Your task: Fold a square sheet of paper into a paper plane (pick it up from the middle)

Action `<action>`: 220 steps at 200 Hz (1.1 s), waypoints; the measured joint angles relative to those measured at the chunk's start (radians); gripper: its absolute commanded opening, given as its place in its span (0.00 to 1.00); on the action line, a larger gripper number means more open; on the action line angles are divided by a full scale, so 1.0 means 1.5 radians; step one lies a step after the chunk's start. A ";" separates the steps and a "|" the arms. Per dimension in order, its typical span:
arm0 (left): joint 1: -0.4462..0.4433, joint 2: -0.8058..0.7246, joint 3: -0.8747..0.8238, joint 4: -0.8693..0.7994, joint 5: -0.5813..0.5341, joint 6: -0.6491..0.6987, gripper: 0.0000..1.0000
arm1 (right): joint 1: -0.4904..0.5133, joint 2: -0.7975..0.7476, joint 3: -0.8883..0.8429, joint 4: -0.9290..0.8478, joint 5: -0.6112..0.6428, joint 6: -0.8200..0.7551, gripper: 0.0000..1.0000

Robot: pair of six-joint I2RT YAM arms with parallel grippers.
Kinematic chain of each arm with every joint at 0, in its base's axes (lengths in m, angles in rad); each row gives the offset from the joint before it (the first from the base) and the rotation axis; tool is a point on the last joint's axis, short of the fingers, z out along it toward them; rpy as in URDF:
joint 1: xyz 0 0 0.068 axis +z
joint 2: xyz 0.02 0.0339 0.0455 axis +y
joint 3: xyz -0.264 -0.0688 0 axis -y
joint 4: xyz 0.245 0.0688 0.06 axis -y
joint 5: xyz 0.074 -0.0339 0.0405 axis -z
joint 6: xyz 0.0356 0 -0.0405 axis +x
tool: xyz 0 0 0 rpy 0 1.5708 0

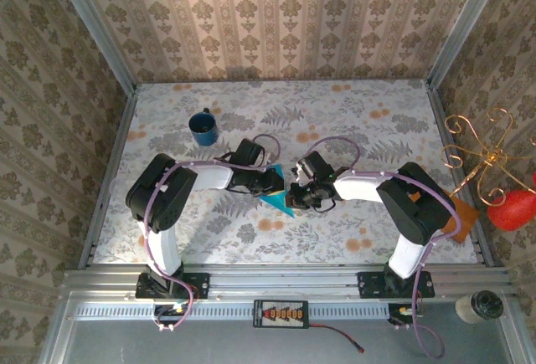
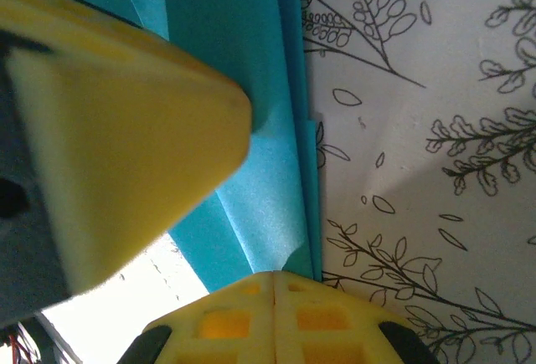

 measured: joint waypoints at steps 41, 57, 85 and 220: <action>0.007 0.011 0.002 -0.003 -0.004 0.008 0.13 | 0.000 0.004 0.006 -0.011 0.000 -0.002 0.07; 0.017 0.012 0.004 -0.006 -0.005 0.013 0.13 | 0.000 0.004 0.006 -0.012 0.000 -0.003 0.07; 0.052 0.025 0.019 -0.015 0.011 0.028 0.13 | -0.001 0.004 0.003 -0.009 0.000 -0.003 0.06; 0.211 0.046 0.071 -0.064 -0.004 0.126 0.14 | -0.003 0.003 -0.007 0.008 -0.006 -0.002 0.06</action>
